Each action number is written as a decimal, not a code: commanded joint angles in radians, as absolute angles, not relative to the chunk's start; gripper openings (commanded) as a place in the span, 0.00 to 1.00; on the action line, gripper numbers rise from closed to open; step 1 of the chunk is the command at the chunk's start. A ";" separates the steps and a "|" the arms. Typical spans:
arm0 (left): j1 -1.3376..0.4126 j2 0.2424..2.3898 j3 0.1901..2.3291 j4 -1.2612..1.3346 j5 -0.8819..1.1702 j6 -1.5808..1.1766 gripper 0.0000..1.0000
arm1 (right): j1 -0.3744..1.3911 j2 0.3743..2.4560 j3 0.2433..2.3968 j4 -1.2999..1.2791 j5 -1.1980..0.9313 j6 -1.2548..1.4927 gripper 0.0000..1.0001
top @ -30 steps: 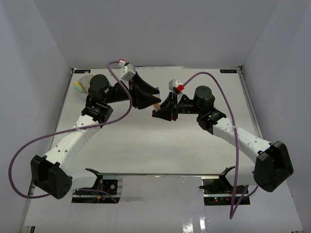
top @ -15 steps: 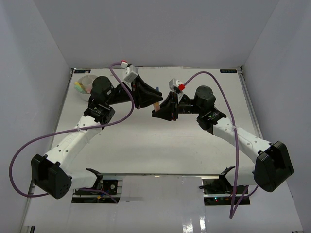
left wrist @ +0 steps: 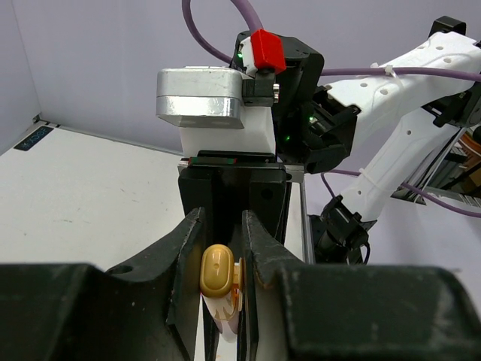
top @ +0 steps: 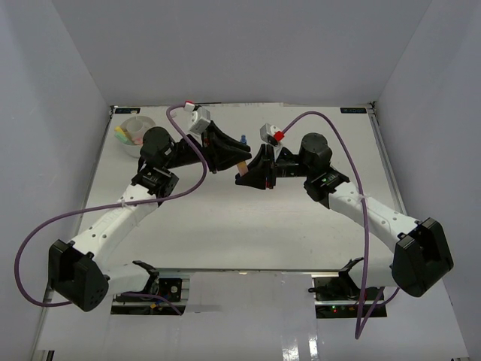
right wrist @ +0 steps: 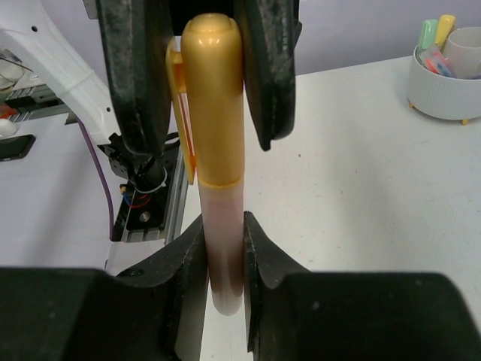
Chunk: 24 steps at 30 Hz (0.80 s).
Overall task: Sort the stationery into containers
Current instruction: Close the pen cap on the pen.
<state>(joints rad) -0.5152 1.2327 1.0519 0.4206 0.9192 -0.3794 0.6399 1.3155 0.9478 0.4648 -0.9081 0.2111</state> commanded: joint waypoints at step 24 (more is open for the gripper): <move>-0.592 1.262 0.890 0.275 0.997 -0.399 0.01 | 0.589 1.304 1.152 0.637 -0.890 0.259 0.08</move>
<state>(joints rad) -0.5377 1.2083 0.9596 0.5148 0.8326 -0.4049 0.6159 1.3403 0.9874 0.3904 -0.9821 0.2100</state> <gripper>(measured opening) 0.327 0.252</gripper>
